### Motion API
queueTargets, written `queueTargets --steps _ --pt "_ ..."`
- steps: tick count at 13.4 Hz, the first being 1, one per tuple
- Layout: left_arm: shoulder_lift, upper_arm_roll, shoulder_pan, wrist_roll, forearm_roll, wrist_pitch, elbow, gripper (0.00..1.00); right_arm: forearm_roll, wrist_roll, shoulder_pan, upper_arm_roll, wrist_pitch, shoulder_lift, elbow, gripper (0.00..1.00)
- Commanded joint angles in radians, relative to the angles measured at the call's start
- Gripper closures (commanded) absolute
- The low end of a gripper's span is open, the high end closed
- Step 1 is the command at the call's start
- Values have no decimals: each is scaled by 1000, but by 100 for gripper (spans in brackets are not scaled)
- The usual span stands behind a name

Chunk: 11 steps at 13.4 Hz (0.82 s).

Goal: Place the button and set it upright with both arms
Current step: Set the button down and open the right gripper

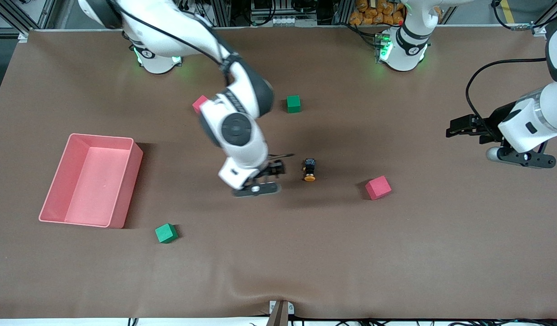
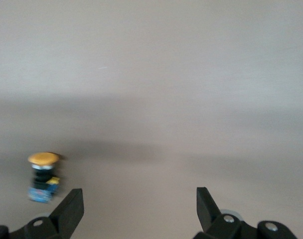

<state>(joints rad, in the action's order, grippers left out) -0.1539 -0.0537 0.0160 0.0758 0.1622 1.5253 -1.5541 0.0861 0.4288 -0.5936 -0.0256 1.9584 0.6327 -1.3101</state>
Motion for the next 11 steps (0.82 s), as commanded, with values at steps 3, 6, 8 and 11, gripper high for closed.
queueTargets --steps 3,6,8,11 --pt "-38 -34 93 -160 23 -11 15 0 -2 -244 271 21 -56 -433 -428 0" --pt "-131 -32 176 -214 17 -13 61 0 -2 -362 432 21 -231 -550 -420 0" --pt "-199 -31 235 -252 16 -33 115 0 -3 -549 535 18 -288 -585 -405 0" --pt "-301 -28 298 -330 16 -50 201 0 -15 -746 661 10 -382 -623 -368 0"
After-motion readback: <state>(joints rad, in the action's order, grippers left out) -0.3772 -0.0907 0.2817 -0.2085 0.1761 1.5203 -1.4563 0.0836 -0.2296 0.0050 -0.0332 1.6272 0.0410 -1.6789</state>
